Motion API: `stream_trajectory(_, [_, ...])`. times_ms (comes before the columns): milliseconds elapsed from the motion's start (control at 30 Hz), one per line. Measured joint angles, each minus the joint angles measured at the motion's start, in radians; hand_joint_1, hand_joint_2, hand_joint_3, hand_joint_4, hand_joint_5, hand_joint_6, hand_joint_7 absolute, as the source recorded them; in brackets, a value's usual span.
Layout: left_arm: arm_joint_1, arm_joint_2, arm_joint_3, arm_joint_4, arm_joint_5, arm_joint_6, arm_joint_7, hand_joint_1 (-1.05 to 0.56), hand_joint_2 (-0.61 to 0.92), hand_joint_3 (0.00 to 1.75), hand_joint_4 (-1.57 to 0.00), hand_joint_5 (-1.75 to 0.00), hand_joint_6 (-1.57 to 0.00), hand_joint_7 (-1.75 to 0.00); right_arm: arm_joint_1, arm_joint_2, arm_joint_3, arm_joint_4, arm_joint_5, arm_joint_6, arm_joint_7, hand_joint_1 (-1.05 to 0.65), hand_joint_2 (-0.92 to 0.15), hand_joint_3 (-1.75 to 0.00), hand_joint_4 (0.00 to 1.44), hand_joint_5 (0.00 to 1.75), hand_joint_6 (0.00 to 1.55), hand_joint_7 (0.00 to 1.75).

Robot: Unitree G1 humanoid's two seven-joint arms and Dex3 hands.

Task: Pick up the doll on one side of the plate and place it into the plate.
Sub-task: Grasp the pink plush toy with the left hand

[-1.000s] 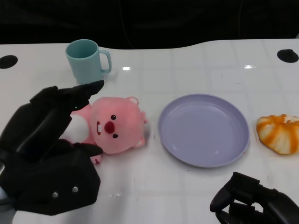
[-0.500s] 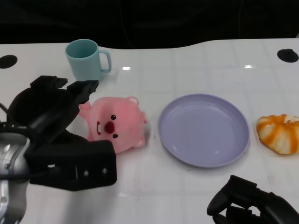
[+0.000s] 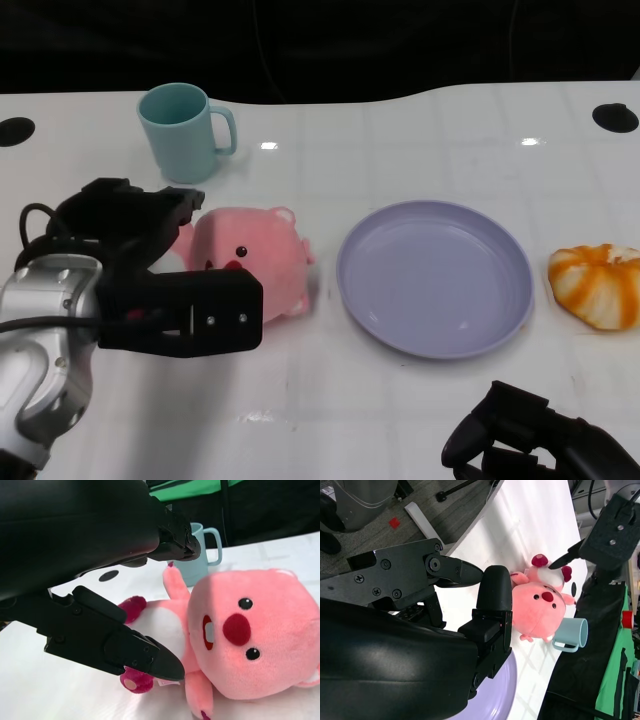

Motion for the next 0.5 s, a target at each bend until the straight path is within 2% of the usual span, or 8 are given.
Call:
stream_trajectory(267, [-0.072, -0.032, -0.036, 0.174, -0.009, -0.023, 0.02, -0.62, 0.87, 0.0, -0.06, -0.29, -0.23, 0.0, 0.009, 0.0, 0.014, -0.014, 0.0, 0.005, -0.006, -0.26, -0.92, -0.51, 0.7, 1.75, 0.49, 1.69])
stream_trajectory(500, [-0.132, -0.075, -0.079, 0.355, -0.021, -0.058, 0.097, -0.64, 0.87, 0.0, -0.11, -0.24, -0.25, -0.01, 0.018, -0.003, 0.021, -0.02, -0.001, 0.004, -0.01, -0.26, -0.91, -0.51, 0.7, 1.75, 0.49, 1.68])
